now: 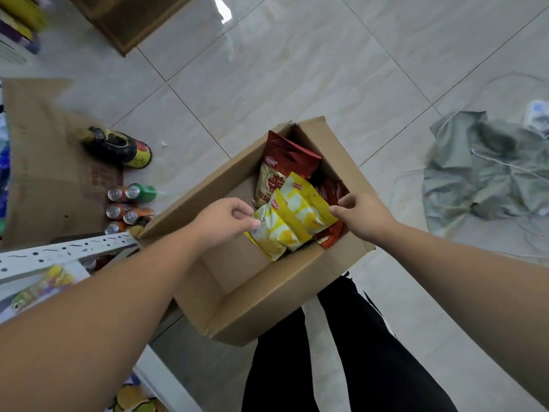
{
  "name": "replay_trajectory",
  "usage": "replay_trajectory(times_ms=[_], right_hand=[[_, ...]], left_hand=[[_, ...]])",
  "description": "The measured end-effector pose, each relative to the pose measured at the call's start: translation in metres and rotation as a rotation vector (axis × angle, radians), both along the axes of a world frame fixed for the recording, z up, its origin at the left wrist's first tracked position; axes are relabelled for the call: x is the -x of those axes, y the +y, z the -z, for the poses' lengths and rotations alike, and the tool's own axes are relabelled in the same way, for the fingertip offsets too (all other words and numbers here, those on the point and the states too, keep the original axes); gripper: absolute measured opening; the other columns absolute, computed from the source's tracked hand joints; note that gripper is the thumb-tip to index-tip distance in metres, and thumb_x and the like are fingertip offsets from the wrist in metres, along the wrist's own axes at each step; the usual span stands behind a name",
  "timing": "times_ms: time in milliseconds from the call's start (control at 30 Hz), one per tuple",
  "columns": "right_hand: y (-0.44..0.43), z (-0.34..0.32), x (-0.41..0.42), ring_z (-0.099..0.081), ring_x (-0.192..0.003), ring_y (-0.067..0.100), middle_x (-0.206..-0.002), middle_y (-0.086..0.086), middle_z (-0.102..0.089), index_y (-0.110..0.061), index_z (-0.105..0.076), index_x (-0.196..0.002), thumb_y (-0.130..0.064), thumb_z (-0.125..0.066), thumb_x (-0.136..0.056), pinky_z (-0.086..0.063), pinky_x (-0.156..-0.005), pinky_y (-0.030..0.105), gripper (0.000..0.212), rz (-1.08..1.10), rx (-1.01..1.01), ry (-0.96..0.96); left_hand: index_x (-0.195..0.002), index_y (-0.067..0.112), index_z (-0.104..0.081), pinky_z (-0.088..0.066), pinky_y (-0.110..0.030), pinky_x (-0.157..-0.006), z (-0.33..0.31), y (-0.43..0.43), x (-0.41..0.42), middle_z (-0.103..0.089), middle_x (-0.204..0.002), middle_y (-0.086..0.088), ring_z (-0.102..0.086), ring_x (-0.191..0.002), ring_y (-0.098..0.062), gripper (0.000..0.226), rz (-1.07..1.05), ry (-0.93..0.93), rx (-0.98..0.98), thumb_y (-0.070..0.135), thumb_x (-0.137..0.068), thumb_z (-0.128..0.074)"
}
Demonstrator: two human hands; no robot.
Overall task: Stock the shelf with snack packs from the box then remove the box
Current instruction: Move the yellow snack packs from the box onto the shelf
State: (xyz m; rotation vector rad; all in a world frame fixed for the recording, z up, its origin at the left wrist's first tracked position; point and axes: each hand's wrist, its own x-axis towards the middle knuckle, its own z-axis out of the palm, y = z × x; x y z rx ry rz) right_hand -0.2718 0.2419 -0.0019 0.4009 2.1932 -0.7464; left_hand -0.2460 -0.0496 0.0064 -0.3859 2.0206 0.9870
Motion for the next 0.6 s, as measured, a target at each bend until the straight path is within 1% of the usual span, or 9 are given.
replay_trajectory(times_ms=[67,100,167,233,333,400,500,600], right_hand=[[0.000,0.013,-0.002,-0.061,-0.101,0.023,-0.111,0.005,-0.066,-0.010,-0.063,-0.123,-0.040,-0.066,-0.095,-0.040,-0.079,0.029,0.041,-0.012,-0.021,-0.014],[0.000,0.021,-0.001,-0.060,-0.107,0.023,-0.117,0.004,-0.064,-0.010,-0.061,-0.128,-0.041,-0.065,-0.095,-0.040,-0.082,0.029,0.045,-0.021,-0.033,-0.014],[-0.001,0.033,0.001,-0.060,-0.113,0.024,-0.124,0.005,-0.064,-0.011,-0.059,-0.132,-0.041,-0.065,-0.095,-0.041,-0.084,0.029,0.048,-0.028,-0.053,-0.004],[-0.003,0.044,0.003,-0.060,-0.114,0.024,-0.124,0.005,-0.064,-0.011,-0.059,-0.132,-0.042,-0.065,-0.095,-0.043,-0.086,0.030,0.048,-0.023,-0.072,0.005],[-0.005,0.058,0.006,-0.061,-0.104,0.021,-0.112,0.002,-0.065,-0.013,-0.060,-0.129,-0.045,-0.066,-0.094,-0.045,-0.085,0.032,0.048,0.001,-0.099,0.041],[-0.007,0.065,0.008,-0.062,-0.103,0.019,-0.109,-0.001,-0.066,-0.016,-0.061,-0.128,-0.046,-0.066,-0.093,-0.045,-0.083,0.031,0.046,-0.013,-0.138,0.074],[-0.011,0.069,0.010,-0.063,-0.106,0.017,-0.117,-0.003,-0.067,-0.022,-0.061,-0.128,-0.046,-0.063,-0.093,-0.047,-0.081,0.031,0.042,-0.073,-0.193,0.139],[-0.019,0.069,0.008,-0.062,-0.112,0.021,-0.124,0.000,-0.065,-0.021,-0.060,-0.132,-0.041,-0.062,-0.095,-0.049,-0.087,0.034,0.042,-0.157,-0.191,0.195]], left_hand=[[-0.109,0.024,-0.064,-0.047,-0.019,-0.071,0.024,0.003,0.004,-0.067,-0.099,0.009,-0.066,-0.089,-0.007,0.034,-0.036,-0.010,-0.020,0.034,-0.081,-0.081],[-0.112,0.024,-0.064,-0.048,-0.019,-0.075,0.036,0.004,0.006,-0.067,-0.104,0.008,-0.066,-0.094,-0.008,0.038,-0.044,-0.018,-0.030,0.034,-0.080,-0.082],[-0.117,0.023,-0.065,-0.050,-0.023,-0.086,0.057,0.007,0.013,-0.067,-0.110,0.008,-0.066,-0.100,-0.009,0.044,-0.042,-0.034,-0.042,0.034,-0.079,-0.083],[-0.121,0.022,-0.066,-0.052,-0.028,-0.094,0.077,0.011,0.020,-0.068,-0.114,0.007,-0.066,-0.102,-0.008,0.047,-0.043,-0.038,-0.042,0.035,-0.079,-0.083],[-0.129,0.020,-0.064,-0.050,-0.031,-0.100,0.102,0.017,0.031,-0.068,-0.122,0.005,-0.065,-0.107,-0.009,0.054,-0.024,-0.031,-0.044,0.035,-0.080,-0.082],[-0.135,0.018,-0.060,-0.046,-0.029,-0.103,0.118,0.020,0.037,-0.065,-0.131,0.002,-0.062,-0.116,-0.012,0.061,-0.011,-0.031,-0.047,0.034,-0.080,-0.082],[-0.143,0.016,-0.053,-0.041,-0.027,-0.104,0.136,0.024,0.044,-0.058,-0.141,0.001,-0.055,-0.127,-0.015,0.069,0.002,-0.016,-0.051,0.032,-0.082,-0.081],[-0.146,0.019,-0.049,-0.039,-0.025,-0.098,0.152,0.029,0.048,-0.055,-0.145,0.003,-0.052,-0.130,-0.015,0.071,0.015,-0.019,-0.079,0.029,-0.083,-0.080]])
